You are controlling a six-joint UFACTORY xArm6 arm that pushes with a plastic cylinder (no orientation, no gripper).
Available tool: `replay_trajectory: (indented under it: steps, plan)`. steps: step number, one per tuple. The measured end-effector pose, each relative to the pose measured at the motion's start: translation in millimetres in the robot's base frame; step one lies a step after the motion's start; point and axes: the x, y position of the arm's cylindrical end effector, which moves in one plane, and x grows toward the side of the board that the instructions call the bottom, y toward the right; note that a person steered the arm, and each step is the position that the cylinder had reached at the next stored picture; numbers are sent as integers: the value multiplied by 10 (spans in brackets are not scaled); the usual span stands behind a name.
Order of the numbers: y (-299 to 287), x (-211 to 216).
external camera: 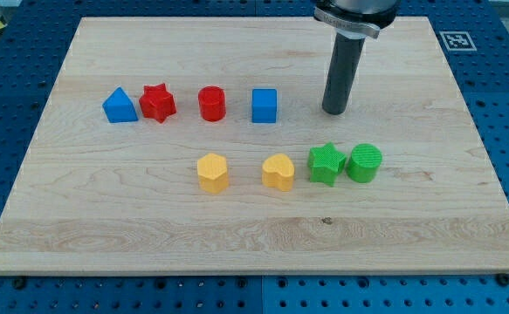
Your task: Touch the green circle at the top
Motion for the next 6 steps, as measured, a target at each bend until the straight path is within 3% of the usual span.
replay_trajectory:
  steps: [6]
  plan:
    - [13,15]
